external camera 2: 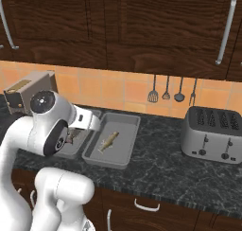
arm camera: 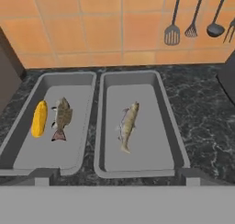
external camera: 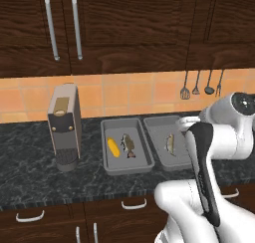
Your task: Place one corn and one fish in each tupperware on the nearby counter, to pack two identical lunches.
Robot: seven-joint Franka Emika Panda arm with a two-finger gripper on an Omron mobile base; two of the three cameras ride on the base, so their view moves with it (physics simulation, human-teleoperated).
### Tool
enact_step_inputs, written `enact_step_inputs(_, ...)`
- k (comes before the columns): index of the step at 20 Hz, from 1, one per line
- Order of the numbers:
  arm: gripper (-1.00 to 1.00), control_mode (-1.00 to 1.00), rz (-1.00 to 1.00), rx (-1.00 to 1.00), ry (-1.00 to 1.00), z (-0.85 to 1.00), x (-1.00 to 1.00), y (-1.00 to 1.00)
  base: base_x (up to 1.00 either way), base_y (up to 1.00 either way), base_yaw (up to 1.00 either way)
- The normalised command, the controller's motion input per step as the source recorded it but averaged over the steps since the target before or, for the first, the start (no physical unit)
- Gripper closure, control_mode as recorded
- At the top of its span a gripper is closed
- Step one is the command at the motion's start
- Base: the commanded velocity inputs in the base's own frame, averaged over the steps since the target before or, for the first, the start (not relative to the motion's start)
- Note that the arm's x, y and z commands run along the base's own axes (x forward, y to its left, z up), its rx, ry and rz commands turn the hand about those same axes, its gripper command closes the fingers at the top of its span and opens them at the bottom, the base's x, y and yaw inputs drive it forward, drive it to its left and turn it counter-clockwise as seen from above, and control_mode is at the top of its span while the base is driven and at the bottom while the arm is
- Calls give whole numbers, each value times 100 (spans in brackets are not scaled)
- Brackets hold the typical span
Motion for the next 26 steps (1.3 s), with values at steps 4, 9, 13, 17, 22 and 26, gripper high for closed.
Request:
enact_step_inputs(4,-100,-100,0,0,-20,63,-86,0,0,0,0)
enact_step_inputs(9,-100,100,0,0,-8,29,-39,0,-60,-3,-5)
enact_step_inputs(13,-100,100,0,0,0,0,0,0,-100,-66,-14)
enact_step_inputs(17,-100,100,0,0,0,0,0,0,-100,-99,-14)
enact_step_inputs(22,-100,100,0,0,0,0,0,0,-90,-100,-15)
enact_step_inputs(26,-100,100,0,0,0,0,0,0,-56,-100,-13)
